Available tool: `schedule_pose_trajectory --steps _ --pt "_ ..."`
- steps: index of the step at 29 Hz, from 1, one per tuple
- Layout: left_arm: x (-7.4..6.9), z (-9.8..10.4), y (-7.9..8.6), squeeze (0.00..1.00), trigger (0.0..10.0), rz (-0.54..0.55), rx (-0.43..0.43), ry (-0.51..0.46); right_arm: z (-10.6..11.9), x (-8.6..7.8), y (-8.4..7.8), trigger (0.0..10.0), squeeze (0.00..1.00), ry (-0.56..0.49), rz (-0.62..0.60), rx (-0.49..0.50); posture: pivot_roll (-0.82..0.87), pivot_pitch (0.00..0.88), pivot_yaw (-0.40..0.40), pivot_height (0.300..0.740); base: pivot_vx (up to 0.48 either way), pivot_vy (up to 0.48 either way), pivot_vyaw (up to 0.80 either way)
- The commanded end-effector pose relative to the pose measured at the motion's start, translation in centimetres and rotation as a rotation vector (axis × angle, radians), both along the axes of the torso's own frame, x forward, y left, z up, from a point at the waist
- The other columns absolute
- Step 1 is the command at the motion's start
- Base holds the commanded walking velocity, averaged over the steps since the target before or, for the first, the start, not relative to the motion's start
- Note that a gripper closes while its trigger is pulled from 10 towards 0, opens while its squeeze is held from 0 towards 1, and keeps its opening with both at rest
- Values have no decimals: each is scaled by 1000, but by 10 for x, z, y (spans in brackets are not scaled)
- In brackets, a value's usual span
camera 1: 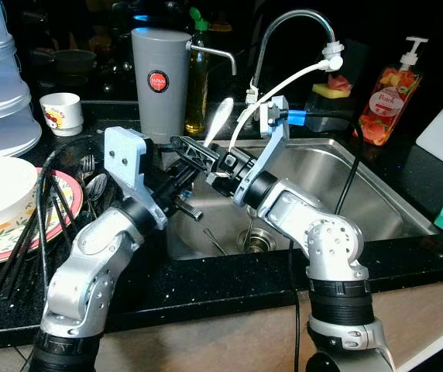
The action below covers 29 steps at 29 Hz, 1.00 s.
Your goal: Kitchen organization
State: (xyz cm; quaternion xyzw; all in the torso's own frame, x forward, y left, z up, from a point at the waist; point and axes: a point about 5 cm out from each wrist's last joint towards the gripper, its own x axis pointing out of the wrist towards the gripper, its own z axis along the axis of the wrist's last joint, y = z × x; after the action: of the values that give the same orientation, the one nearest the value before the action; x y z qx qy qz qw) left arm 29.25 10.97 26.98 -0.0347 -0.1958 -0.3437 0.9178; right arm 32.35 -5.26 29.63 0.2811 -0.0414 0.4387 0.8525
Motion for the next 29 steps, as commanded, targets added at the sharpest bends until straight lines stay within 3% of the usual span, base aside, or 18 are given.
schedule_pose_trajectory --steps 1,13,27,28,29 --pt "-2 -2 -3 0 10000 -23 -6 9 1 0 -2 10000 0 5 -9 -2 -37 65 -54 740 0 0 0" --pt "0 -1 4 0 10000 17 -10 10 5 19 -24 10000 0 40 -170 30 -32 48 -59 740 0 0 0" --pt "-3 -4 1 0 10000 -4 -2 20 8 21 -26 10000 0 41 -167 49 -33 33 -62 740 0 0 0" --pt "-3 -4 1 0 10000 -5 -1 21 8 21 -26 8392 0 41 -164 54 -33 32 -61 740 0 0 0" --pt "-3 -4 1 0 10000 -5 -1 21 8 21 -26 8392 0 41 -164 54 -33 32 -61 740 0 0 0"
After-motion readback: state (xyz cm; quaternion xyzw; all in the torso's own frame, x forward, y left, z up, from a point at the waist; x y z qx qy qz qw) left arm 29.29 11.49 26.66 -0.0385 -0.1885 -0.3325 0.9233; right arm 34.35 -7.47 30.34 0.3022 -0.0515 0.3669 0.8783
